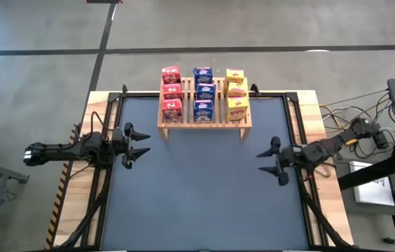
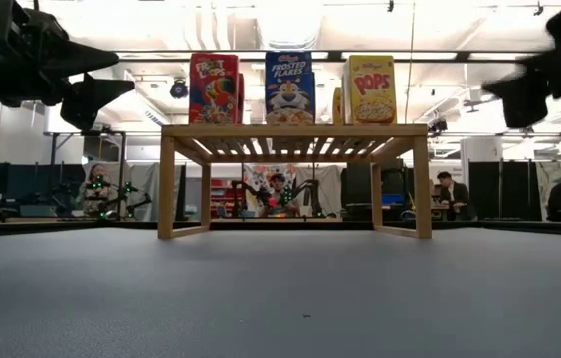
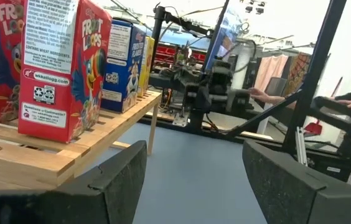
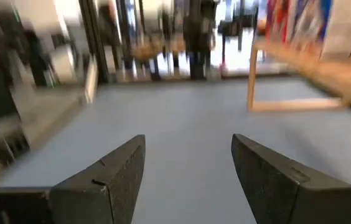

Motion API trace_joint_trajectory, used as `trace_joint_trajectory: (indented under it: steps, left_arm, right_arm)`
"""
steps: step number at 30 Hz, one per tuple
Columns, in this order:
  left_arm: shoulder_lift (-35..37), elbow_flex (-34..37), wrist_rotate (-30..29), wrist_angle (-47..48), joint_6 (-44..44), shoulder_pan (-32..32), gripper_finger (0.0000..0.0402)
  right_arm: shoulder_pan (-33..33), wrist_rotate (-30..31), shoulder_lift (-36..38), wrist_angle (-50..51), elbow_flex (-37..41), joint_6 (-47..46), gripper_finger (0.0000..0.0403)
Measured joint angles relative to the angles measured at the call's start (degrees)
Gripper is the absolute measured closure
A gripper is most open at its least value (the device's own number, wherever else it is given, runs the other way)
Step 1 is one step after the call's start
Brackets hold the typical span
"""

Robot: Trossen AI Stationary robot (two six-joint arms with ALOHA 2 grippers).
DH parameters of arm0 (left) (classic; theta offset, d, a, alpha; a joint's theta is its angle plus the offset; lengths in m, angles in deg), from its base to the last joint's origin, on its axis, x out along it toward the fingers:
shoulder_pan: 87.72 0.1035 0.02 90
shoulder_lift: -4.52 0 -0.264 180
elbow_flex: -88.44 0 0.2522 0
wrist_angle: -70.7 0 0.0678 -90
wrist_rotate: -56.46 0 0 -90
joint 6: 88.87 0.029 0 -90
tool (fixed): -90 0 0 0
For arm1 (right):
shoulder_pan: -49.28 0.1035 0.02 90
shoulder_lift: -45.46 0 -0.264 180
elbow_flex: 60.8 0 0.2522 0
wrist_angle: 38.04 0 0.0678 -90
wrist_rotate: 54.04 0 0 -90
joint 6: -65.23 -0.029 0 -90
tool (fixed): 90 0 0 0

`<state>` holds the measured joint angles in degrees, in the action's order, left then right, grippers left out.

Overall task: Stack cereal on shelf
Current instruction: Return To Home Position

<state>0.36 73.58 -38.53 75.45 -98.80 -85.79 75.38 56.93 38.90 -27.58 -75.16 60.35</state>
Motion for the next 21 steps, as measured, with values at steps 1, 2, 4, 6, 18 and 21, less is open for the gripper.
trace_joint_trajectory:
  steps: [1, 2, 4, 6, 18, 21]
  left_arm:
    - [0.0, 0.0, 0.0, 0.0, 0.0, 0.0, 0.0153]
    - [0.0, 0.0, 0.0, 0.0, 0.0, 0.0, 0.0153]
    - [0.0, 0.0, 0.0, 0.1, 0.0, 0.0, 0.0153]
    - [0.2, 0.0, 0.1, 0.1, 0.0, 0.0, 0.0153]
    - [-0.4, 0.0, -0.1, 0.0, 0.0, 0.0, 0.0153]
    - [-0.6, 0.0, -0.1, 0.1, 0.0, 0.0, 0.0153]
  right_arm:
    - [0.0, 0.0, 2.3, 0.0, 0.0, -0.1, 0.0174]
    - [0.0, 0.0, 4.6, 0.0, 0.0, -0.4, 0.0174]
    - [0.0, 0.5, 6.5, -1.1, 0.0, -1.1, 0.0174]
    - [0.0, 0.4, 6.6, -1.7, 0.0, -0.9, 0.0174]
    - [-0.1, 0.0, 6.1, -0.4, 0.0, -1.1, 0.0174]
    - [-0.1, 0.0, 5.6, -0.4, 0.0, -1.0, 0.0174]
